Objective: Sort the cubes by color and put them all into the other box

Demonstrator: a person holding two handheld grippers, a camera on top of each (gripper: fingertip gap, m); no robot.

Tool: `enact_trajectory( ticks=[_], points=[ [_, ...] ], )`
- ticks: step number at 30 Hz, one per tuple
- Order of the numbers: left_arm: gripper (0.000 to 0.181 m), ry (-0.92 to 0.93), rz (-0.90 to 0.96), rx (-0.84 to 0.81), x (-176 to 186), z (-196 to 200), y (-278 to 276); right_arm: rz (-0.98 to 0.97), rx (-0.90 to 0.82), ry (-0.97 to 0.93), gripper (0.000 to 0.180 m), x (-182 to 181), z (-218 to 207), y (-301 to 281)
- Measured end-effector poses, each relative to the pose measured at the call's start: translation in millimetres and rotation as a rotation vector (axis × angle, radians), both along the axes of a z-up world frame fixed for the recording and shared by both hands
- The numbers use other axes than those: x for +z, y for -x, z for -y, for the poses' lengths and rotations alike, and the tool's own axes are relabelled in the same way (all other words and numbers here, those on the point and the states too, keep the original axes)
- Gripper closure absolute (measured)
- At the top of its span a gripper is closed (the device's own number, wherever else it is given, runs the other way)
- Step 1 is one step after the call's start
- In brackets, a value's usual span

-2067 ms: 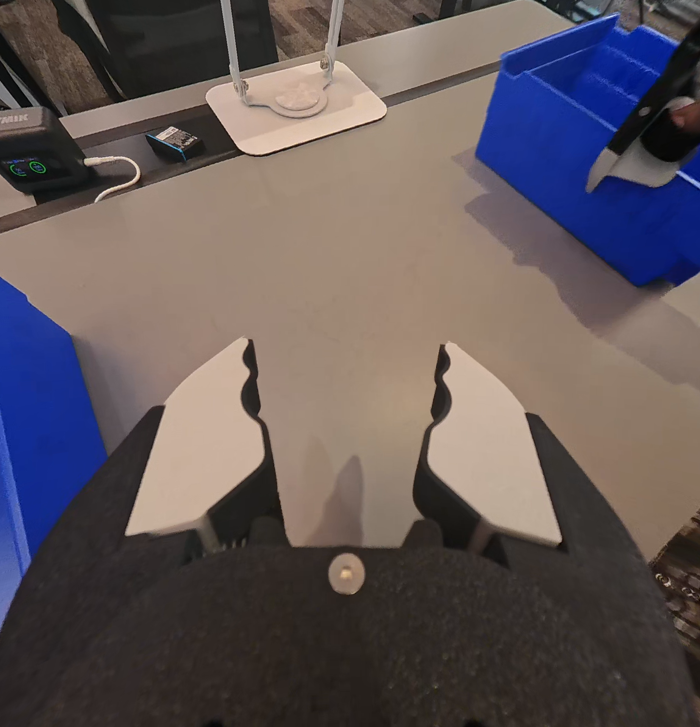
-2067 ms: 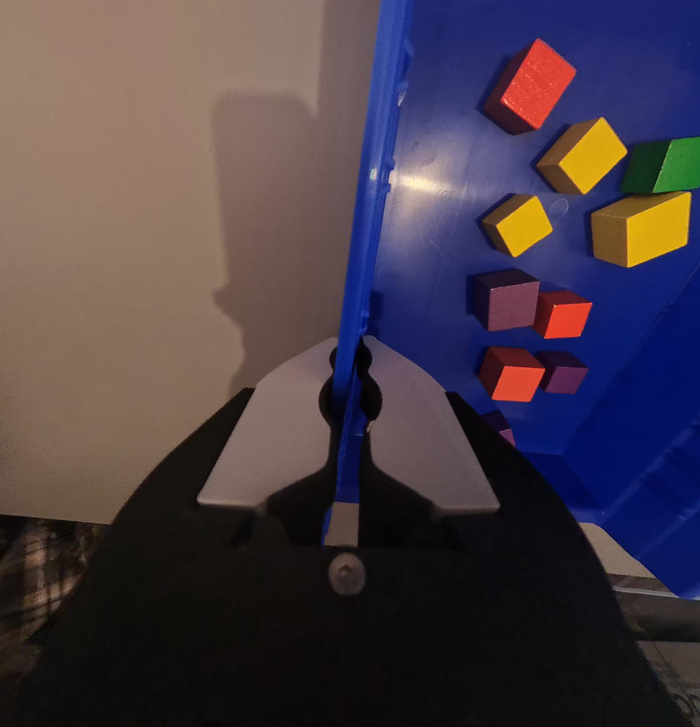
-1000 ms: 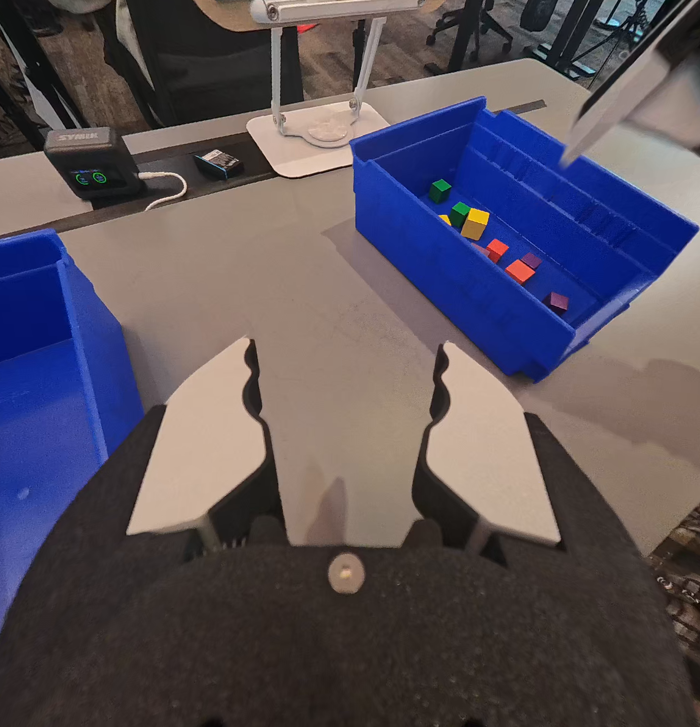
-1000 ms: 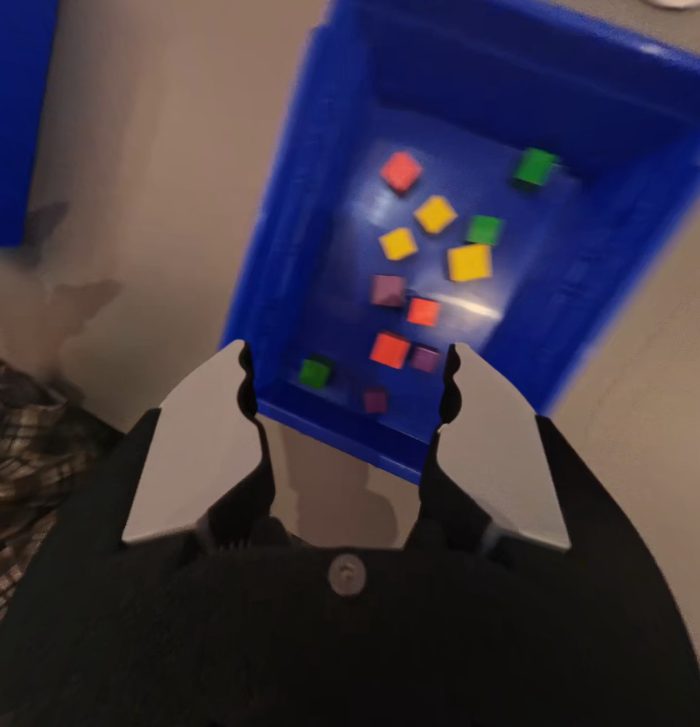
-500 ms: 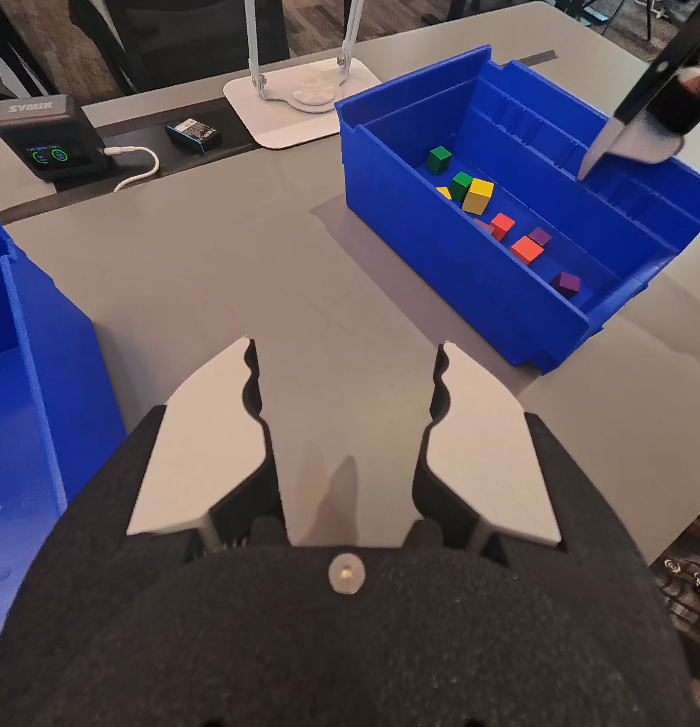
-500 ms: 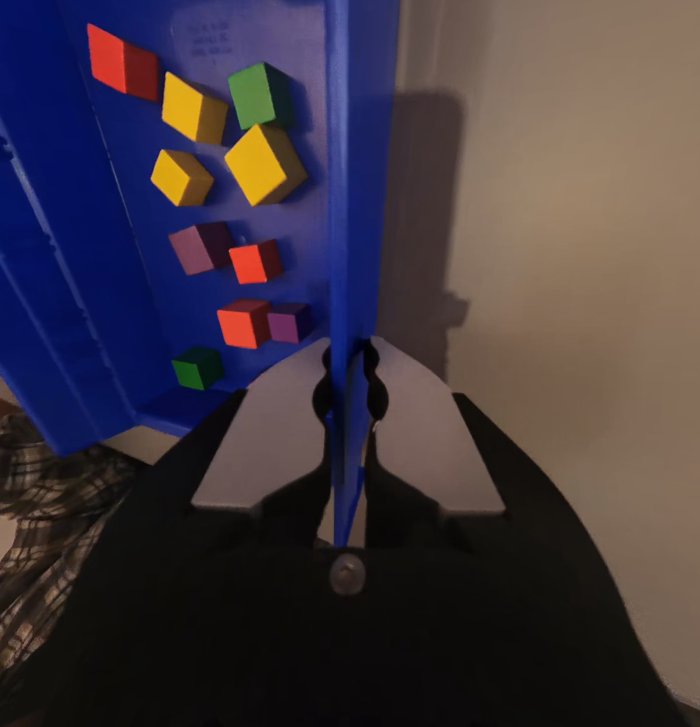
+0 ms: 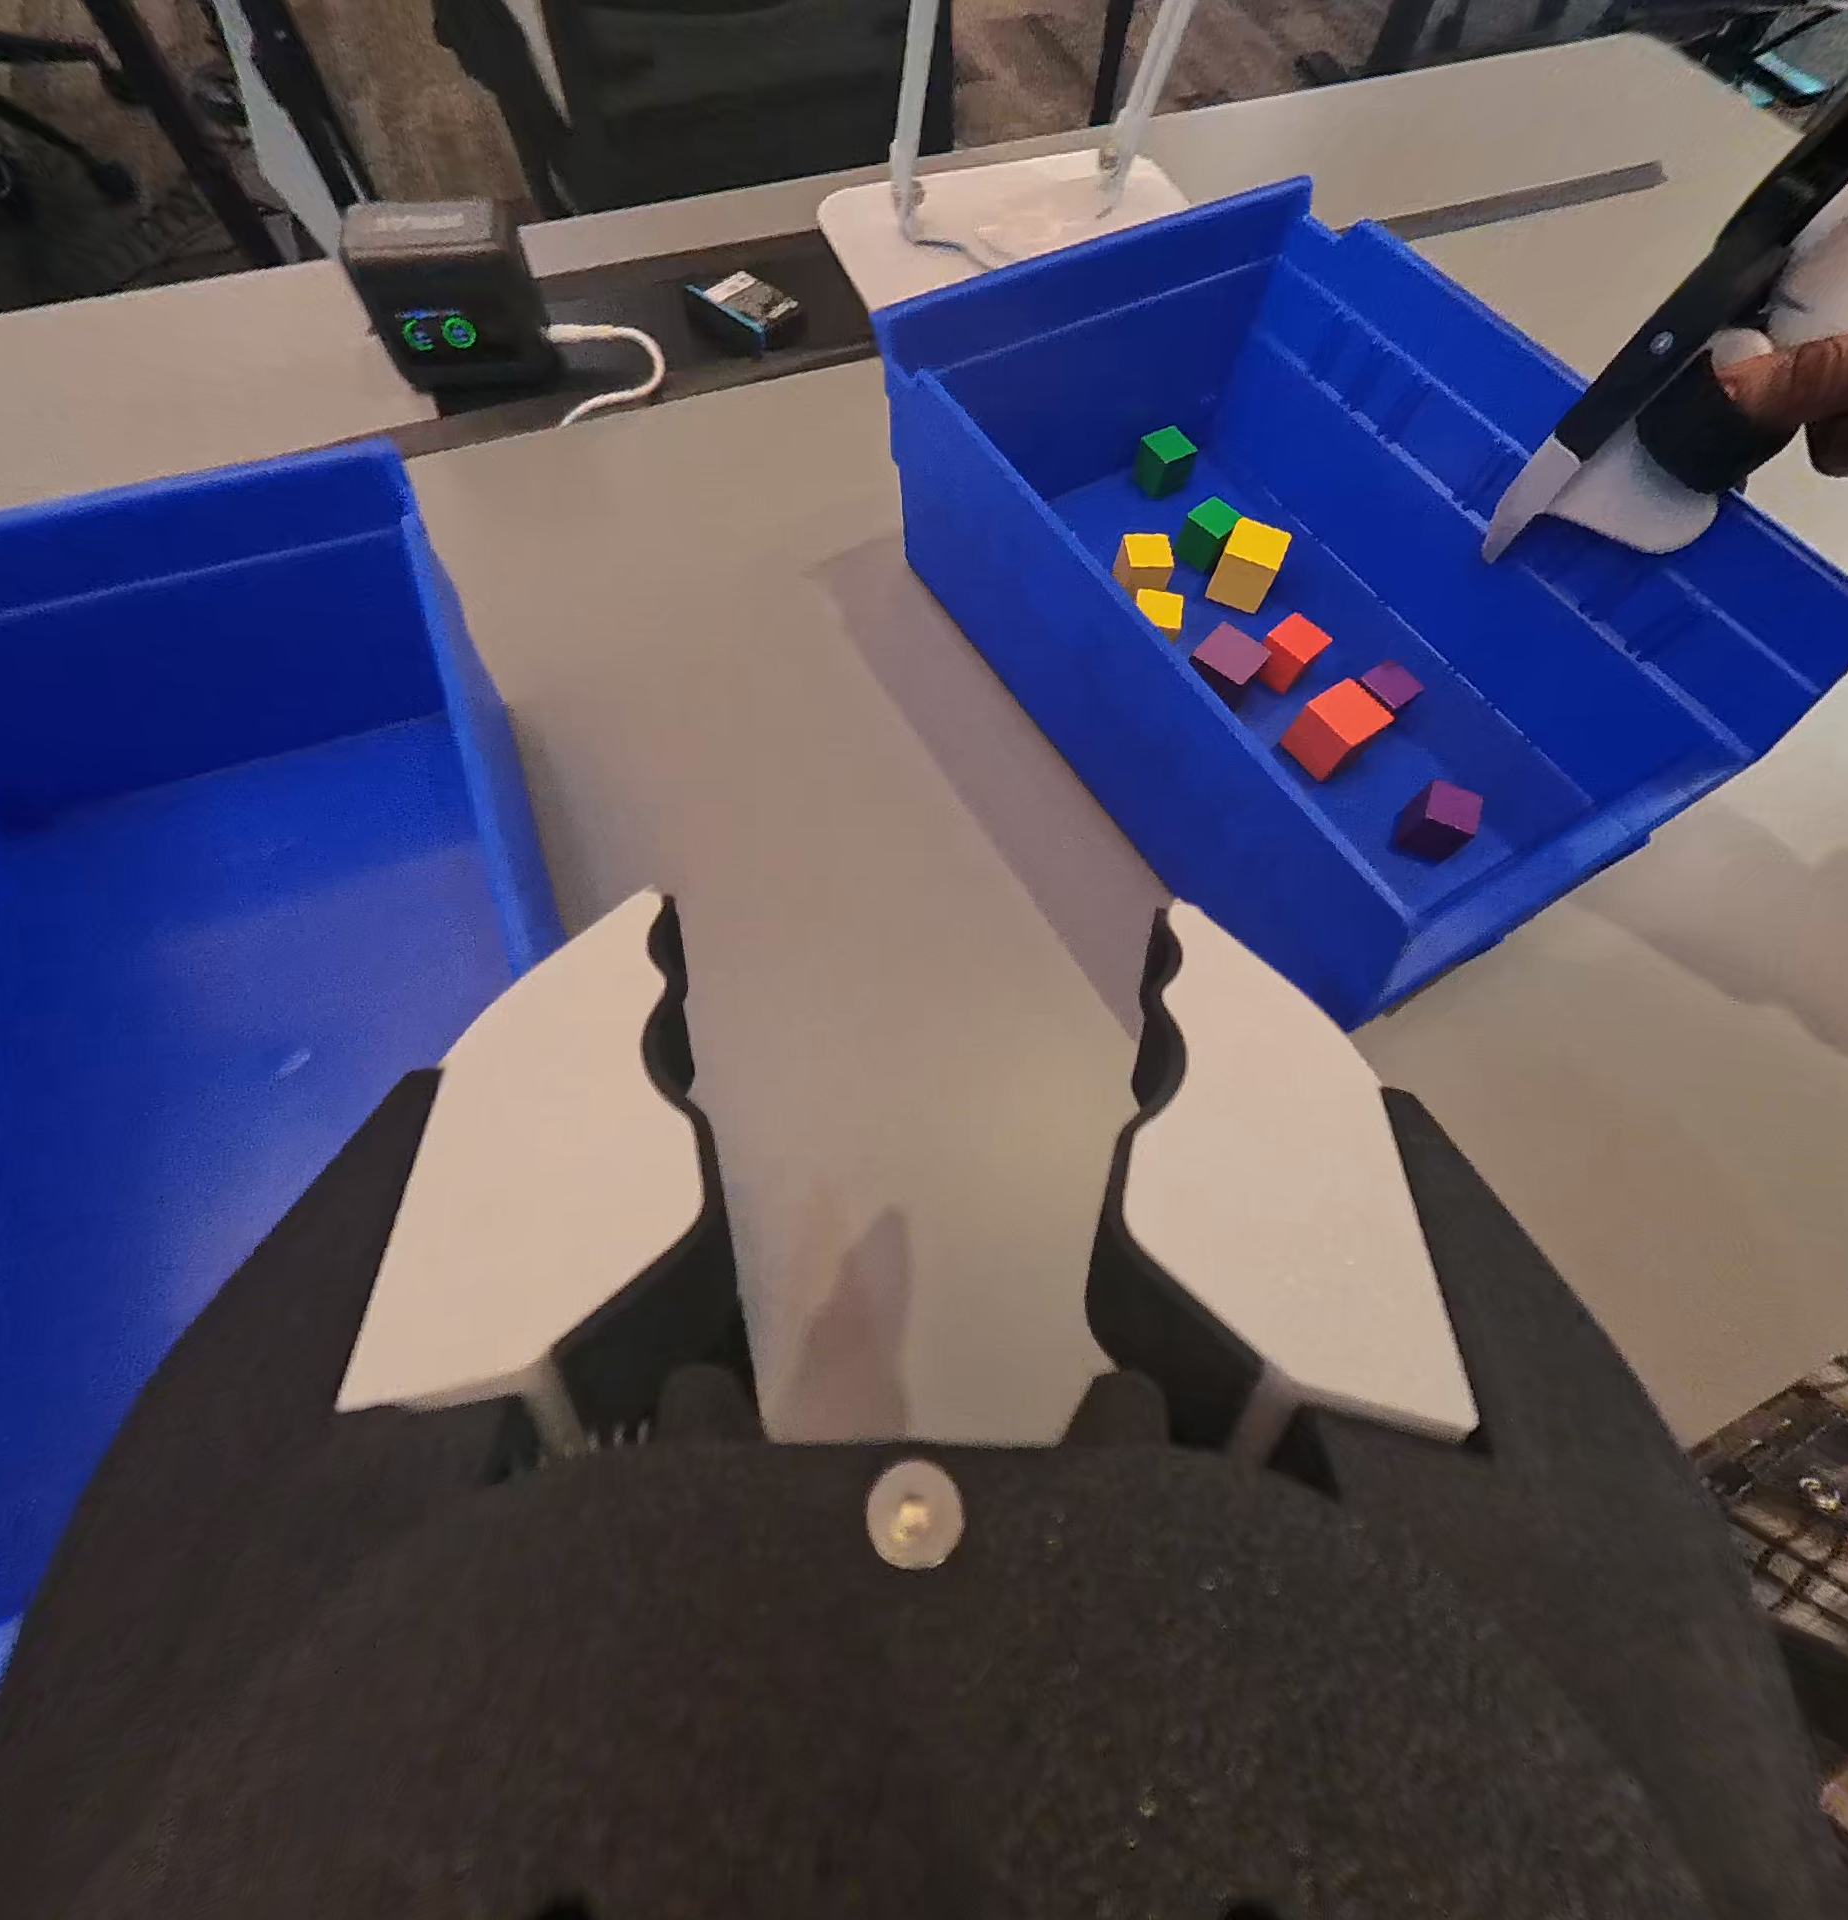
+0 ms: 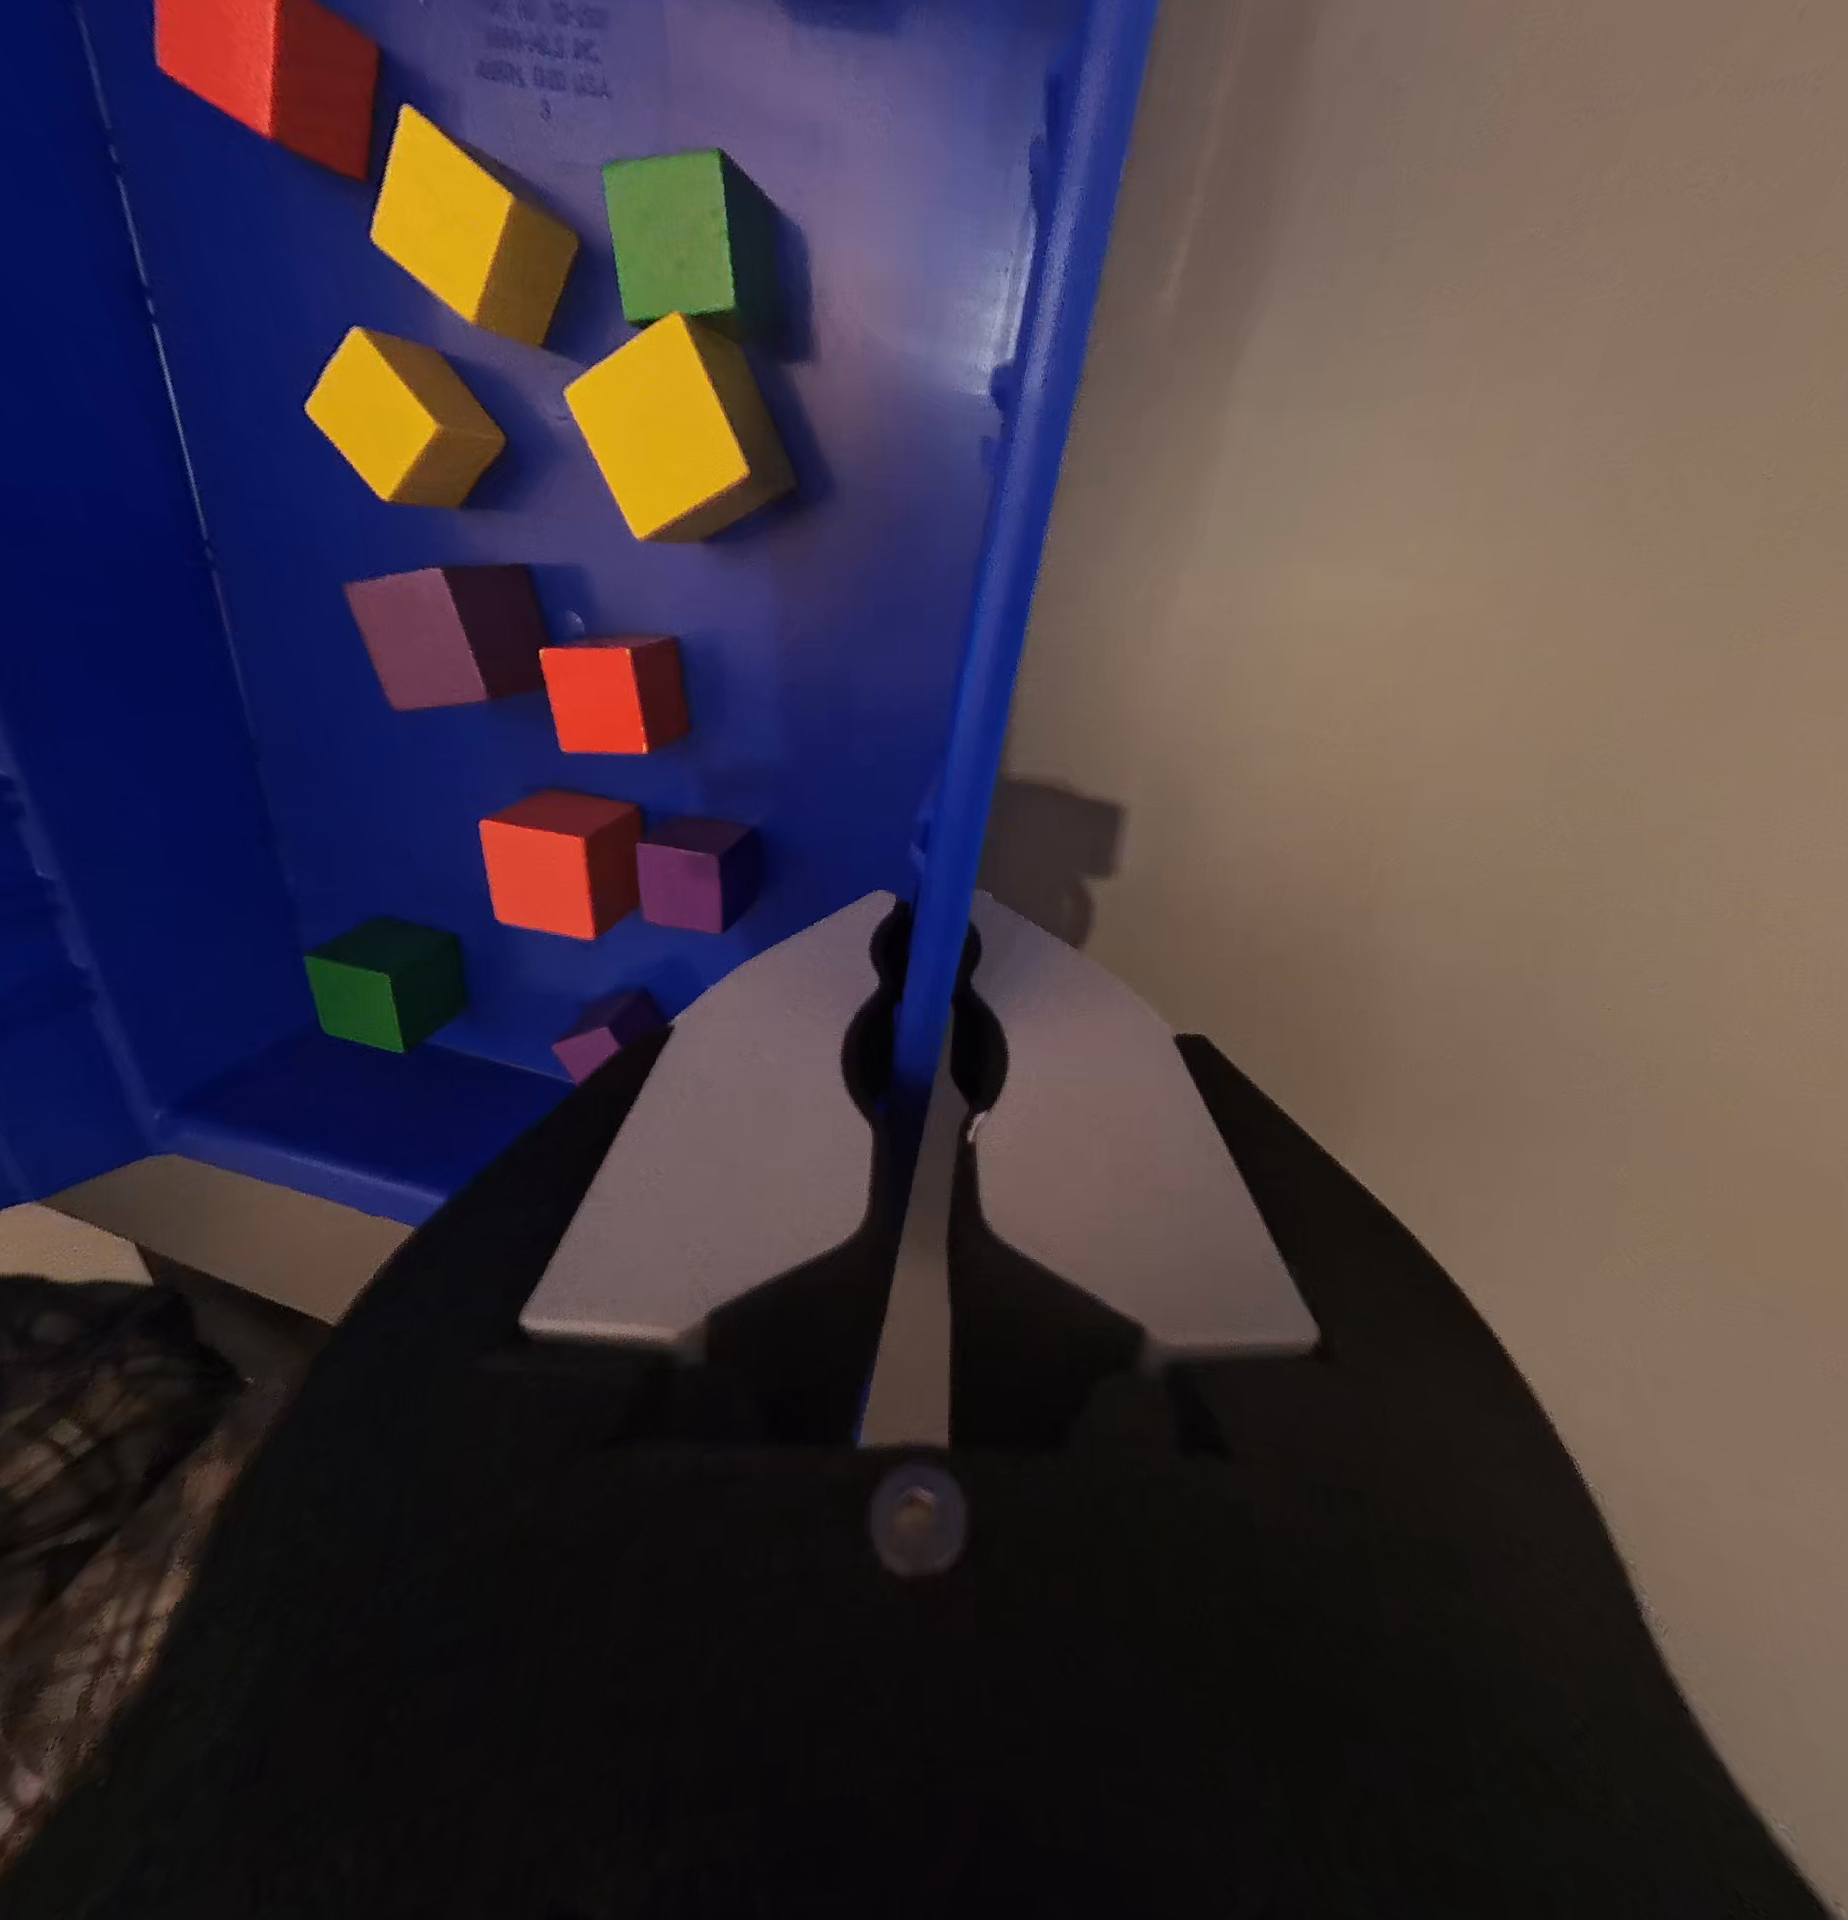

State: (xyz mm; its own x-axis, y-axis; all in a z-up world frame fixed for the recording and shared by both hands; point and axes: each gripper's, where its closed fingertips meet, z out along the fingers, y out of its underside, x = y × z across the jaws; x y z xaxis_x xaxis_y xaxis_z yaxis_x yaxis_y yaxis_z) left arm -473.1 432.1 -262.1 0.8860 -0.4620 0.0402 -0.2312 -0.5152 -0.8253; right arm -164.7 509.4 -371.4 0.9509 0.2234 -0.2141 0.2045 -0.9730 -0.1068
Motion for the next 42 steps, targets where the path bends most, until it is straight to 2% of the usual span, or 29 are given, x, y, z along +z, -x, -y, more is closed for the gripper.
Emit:
enact_trajectory(
  ticks=[11, 13, 15, 17, 23, 26, 32, 37, 42],
  points=[
    [0.096, -0.028, -0.041, 0.086, 24.4, 11.3, 37.9, -0.090, -0.056, -0.010, 0.169, 2.2, 9.6, 103.4],
    [0.096, -0.036, -0.056, 0.096, 29.6, 9.6, 43.1, -0.166, -0.034, -0.008, 0.161, 6.5, 9.8, 117.9],
    [0.094, -0.031, -0.084, 0.110, 33.8, 7.5, 52.5, -0.249, -0.008, -0.019, 0.143, 14.8, 13.0, 124.2],
    [0.093, -0.032, -0.113, 0.126, 40.9, 4.1, 65.2, -0.305, 0.024, -0.065, 0.122, 26.1, 16.0, 116.5],
    [0.091, -0.005, -0.233, 0.206, 54.7, -23.5, 124.0, -0.538, 0.148, -0.460, 0.113, 80.3, 30.6, 48.2],
    [0.090, 0.054, -0.279, 0.251, 45.5, -44.4, 158.4, -0.575, 0.148, -0.673, 0.099, 84.6, 31.2, -10.1],
    [0.092, 0.200, -0.214, 0.278, 25.3, -77.6, 206.4, -0.584, 0.079, -0.988, 0.096, 81.6, 14.4, -97.5],
    [0.090, 0.366, -0.273, 0.342, -11.5, -90.5, 255.2, -0.526, 0.147, -1.197, 0.088, 79.5, 6.1, -107.0],
    [0.095, 0.485, -0.304, 0.406, -47.7, -97.3, 289.9, -0.524, 0.282, -1.154, 0.088, 66.3, 17.8, -84.7]
  ],
)
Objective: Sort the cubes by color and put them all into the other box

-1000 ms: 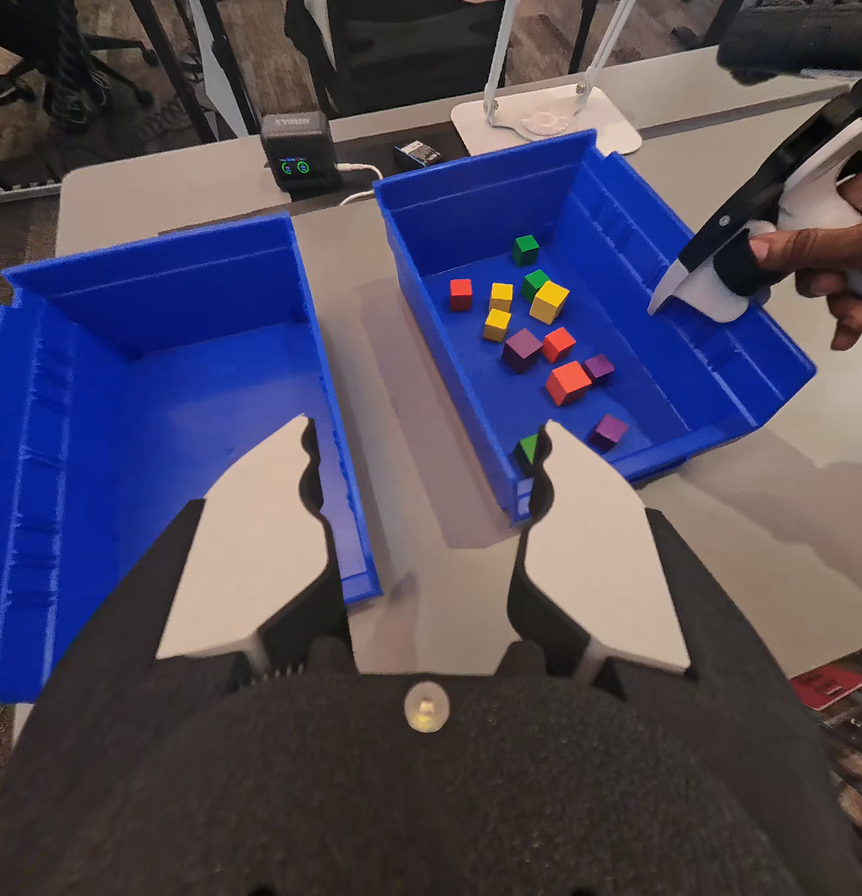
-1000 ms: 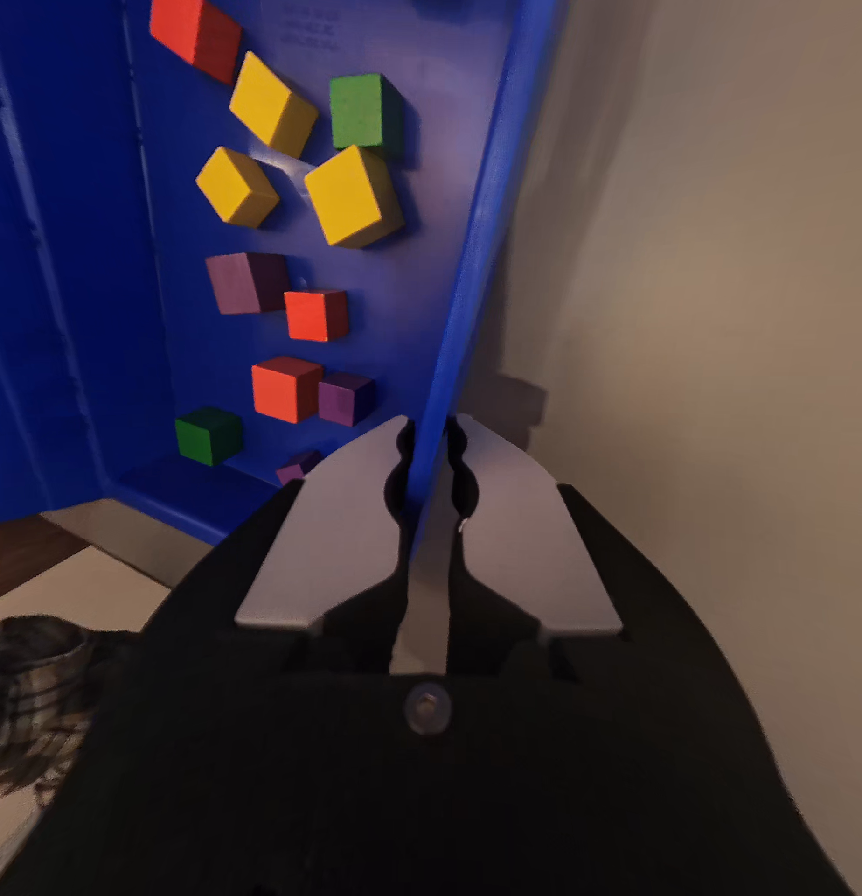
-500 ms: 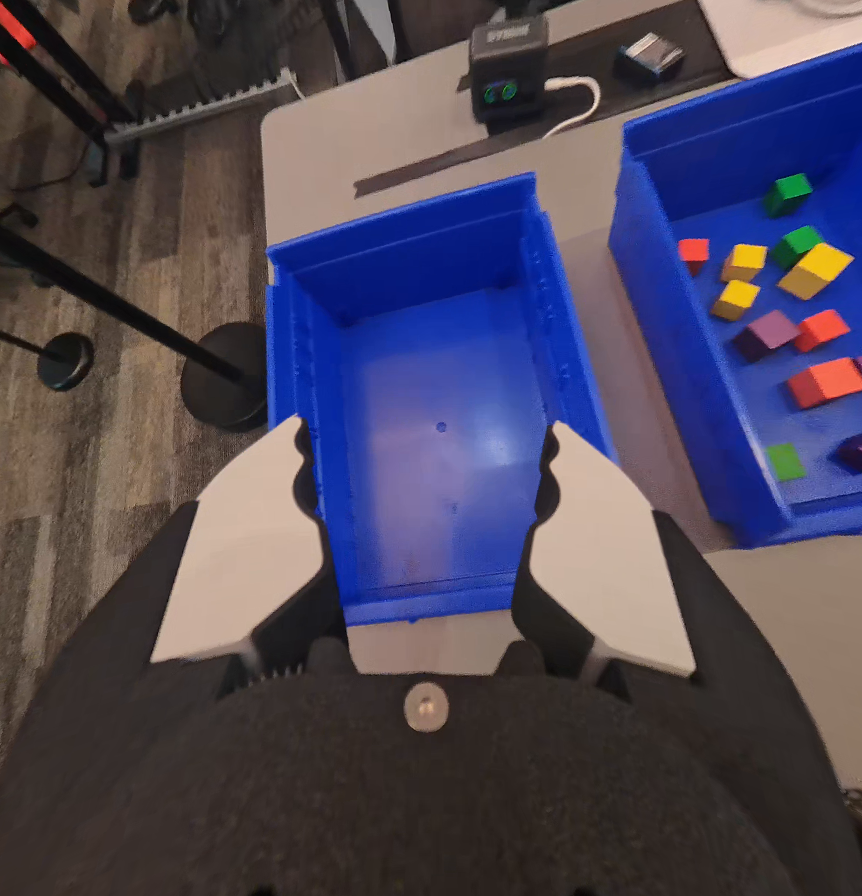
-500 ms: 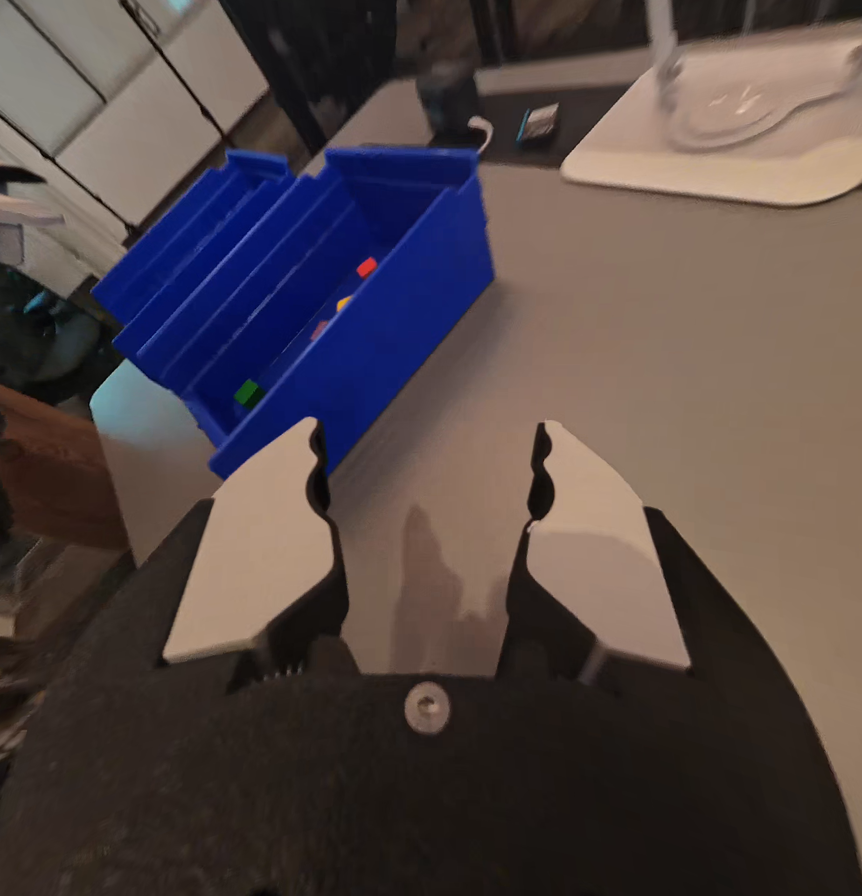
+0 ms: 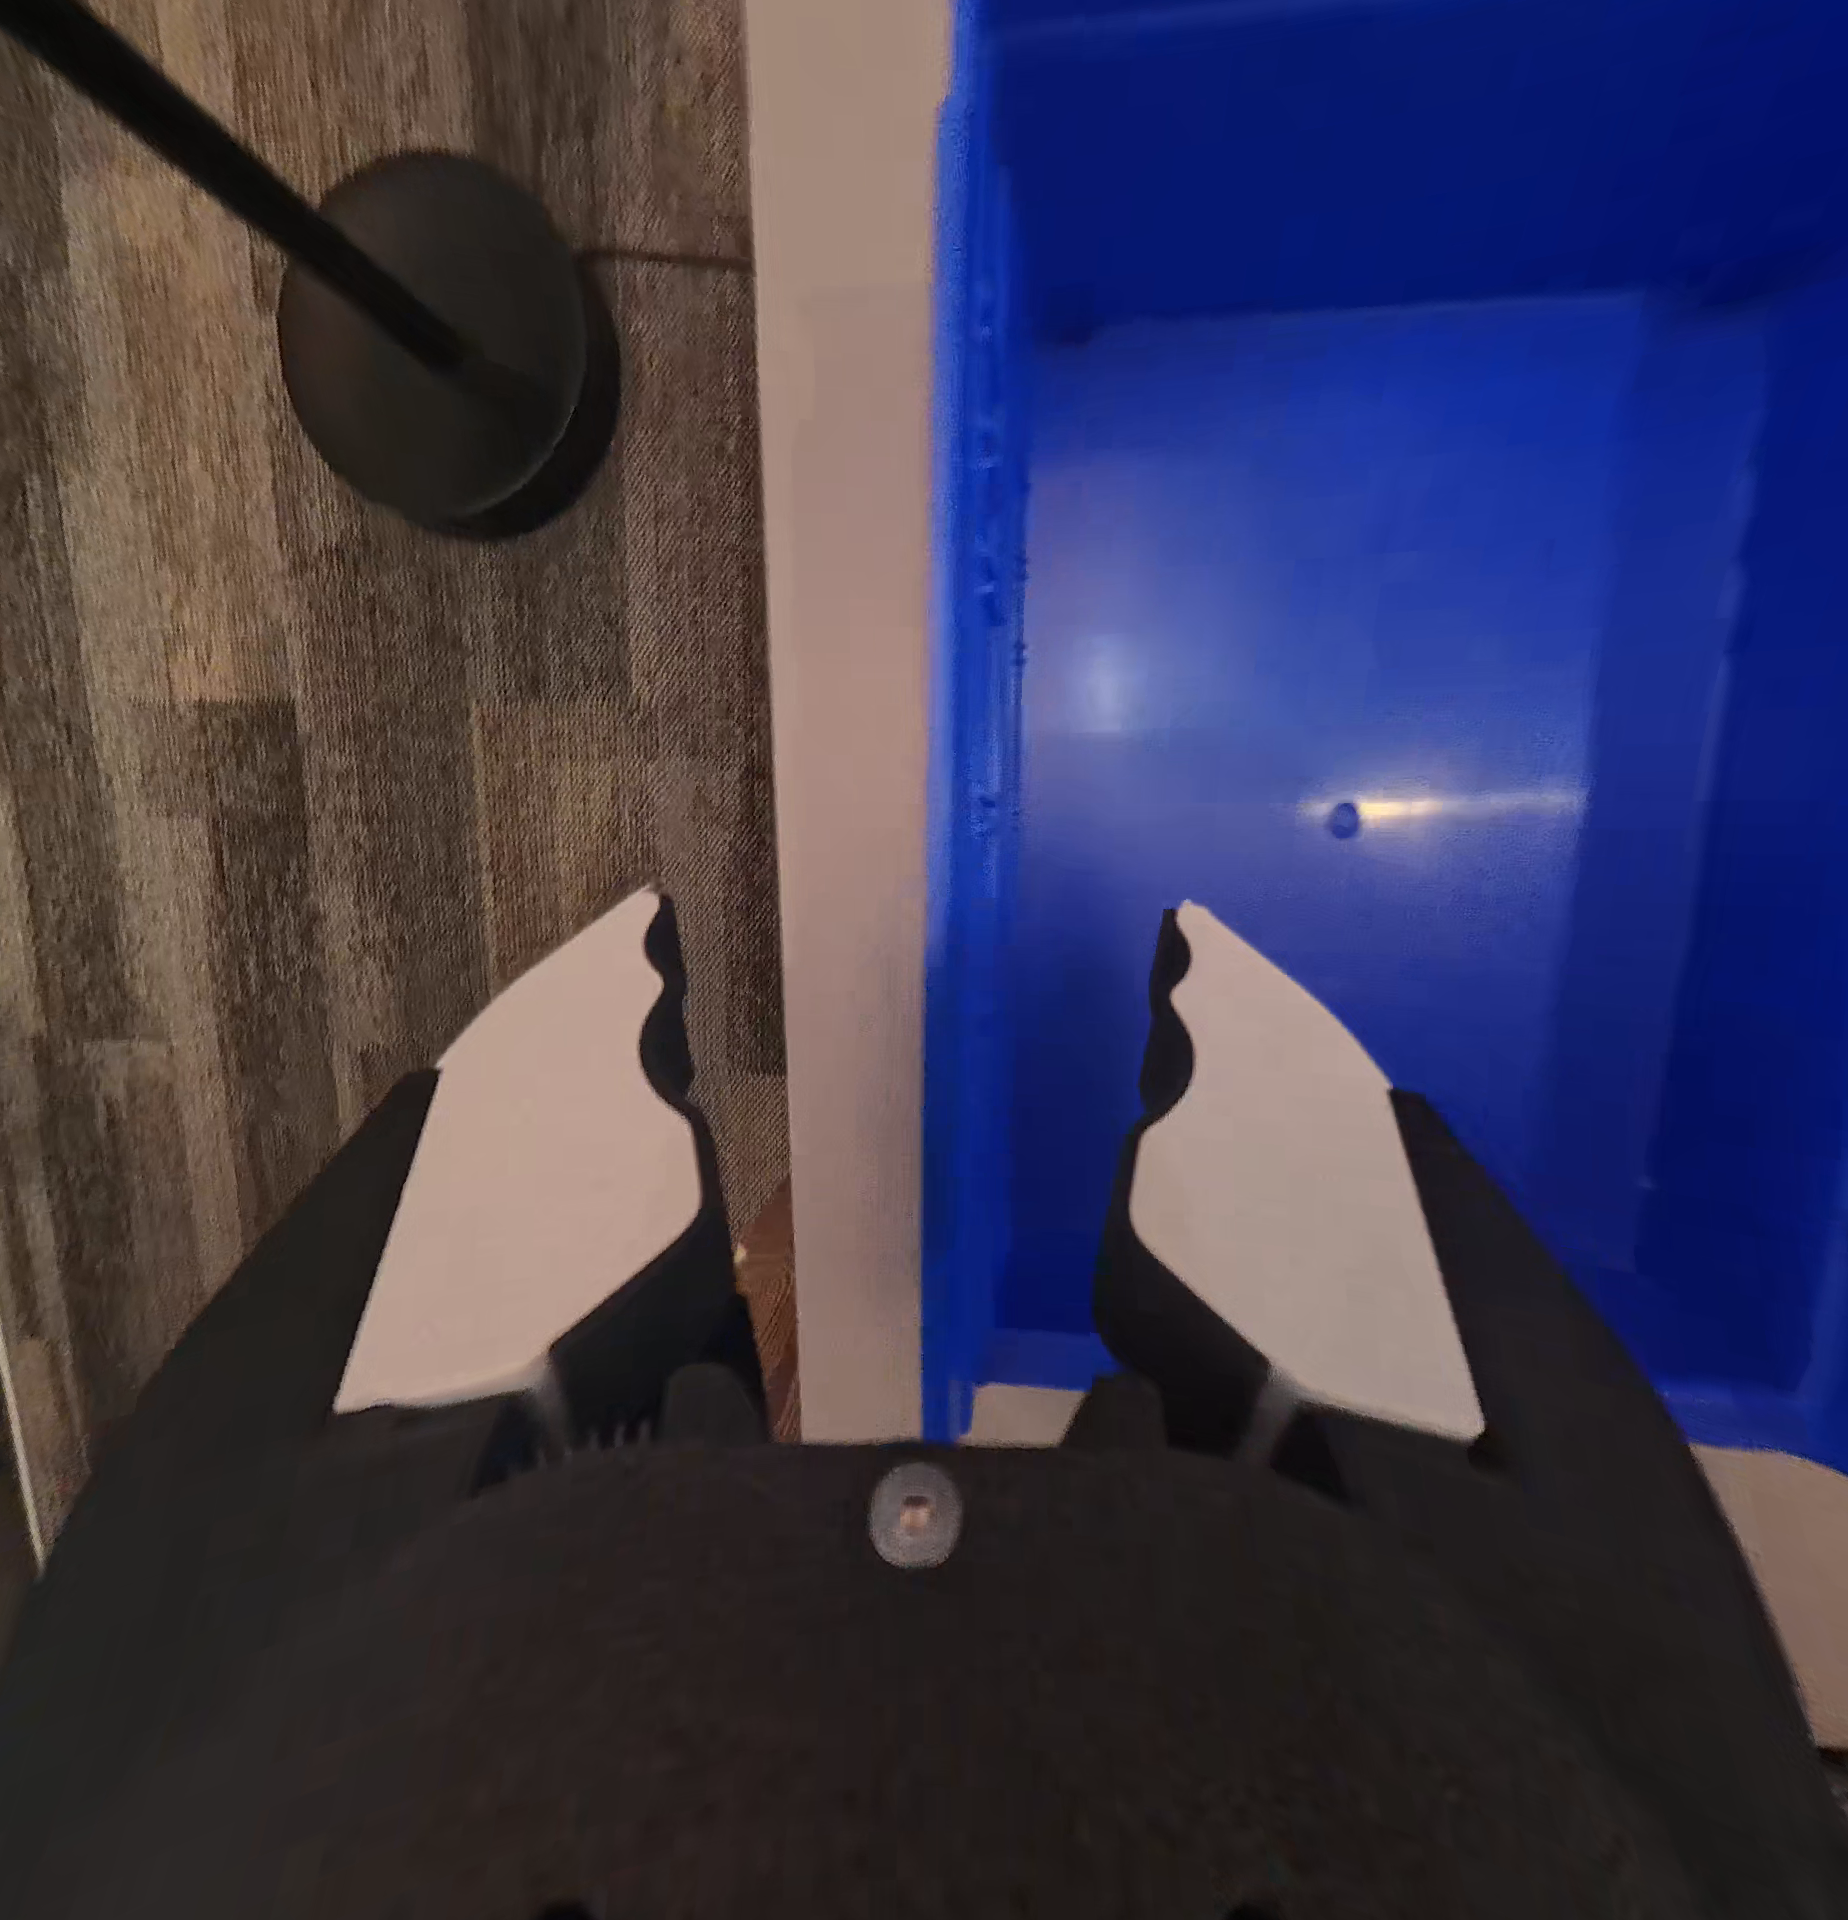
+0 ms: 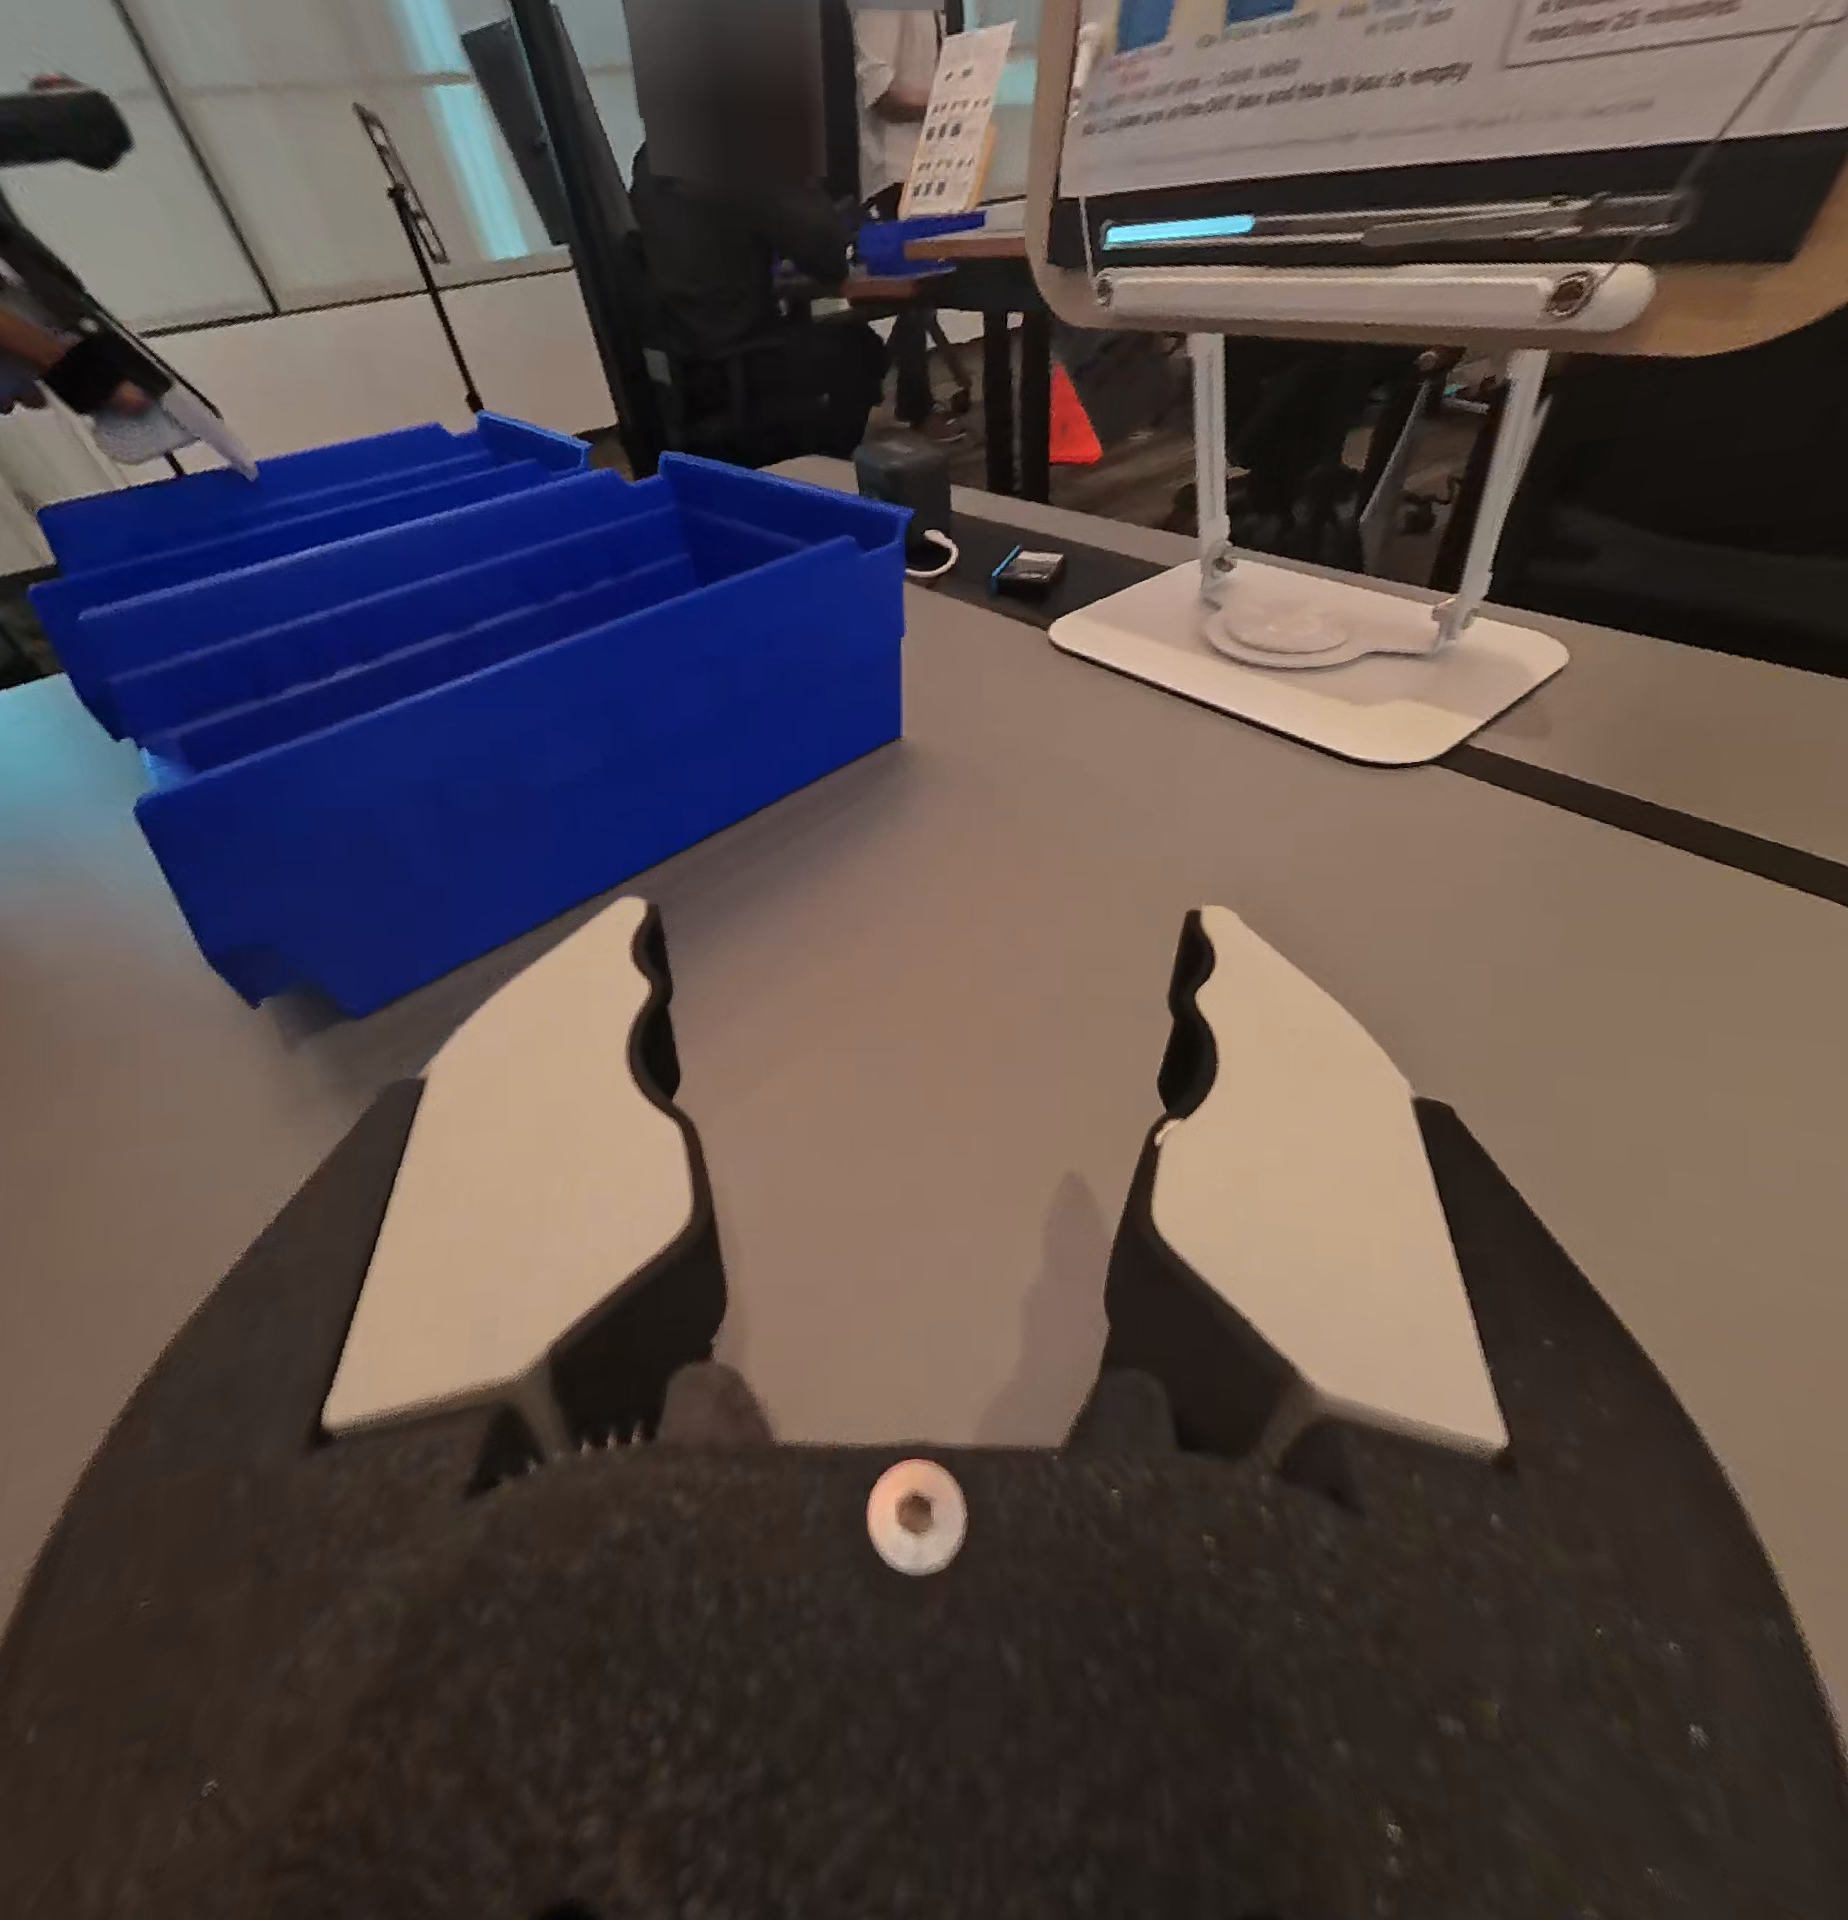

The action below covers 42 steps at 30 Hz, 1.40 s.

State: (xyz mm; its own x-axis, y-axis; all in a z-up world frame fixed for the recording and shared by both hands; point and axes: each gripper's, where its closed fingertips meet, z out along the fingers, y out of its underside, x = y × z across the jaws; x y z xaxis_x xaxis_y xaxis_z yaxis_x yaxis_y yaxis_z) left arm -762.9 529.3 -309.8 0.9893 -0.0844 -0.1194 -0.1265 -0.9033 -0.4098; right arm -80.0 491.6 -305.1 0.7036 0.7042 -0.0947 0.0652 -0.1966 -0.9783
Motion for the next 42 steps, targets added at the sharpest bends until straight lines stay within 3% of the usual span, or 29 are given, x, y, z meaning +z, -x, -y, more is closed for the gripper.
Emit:
enact_trajectory(
  ticks=[11, 16, 18, 24, 33, 42],
  points=[
    [0.120, 0.168, 0.145, 0.103, -58.6, 14.1, 11.6, -0.025, 0.051, 0.053, 0.095, -7.5, 7.3, 2.6],
    [0.153, 0.213, 0.206, 0.075, -63.8, 15.4, -5.1, -0.019, 0.072, 0.089, 0.101, -12.8, 9.6, 5.0],
    [0.175, 0.289, 0.231, 0.055, -72.1, 20.5, -15.9, -0.028, 0.087, 0.105, 0.107, -13.1, 11.6, 6.3],
    [0.175, 0.300, 0.314, 0.200, -70.8, 22.8, -20.4, -0.032, 0.103, 0.142, 0.118, -16.7, 15.4, 6.7],
    [0.177, 0.223, 0.402, 0.362, -39.7, 29.5, -15.1, -0.057, 0.125, 0.194, 0.130, -20.3, 20.5, 7.0],
    [0.176, 0.143, 0.463, 0.234, 48.4, 22.8, -70.1, -0.073, 0.116, 0.201, 0.132, -18.8, 21.1, 5.6]
  ],
)
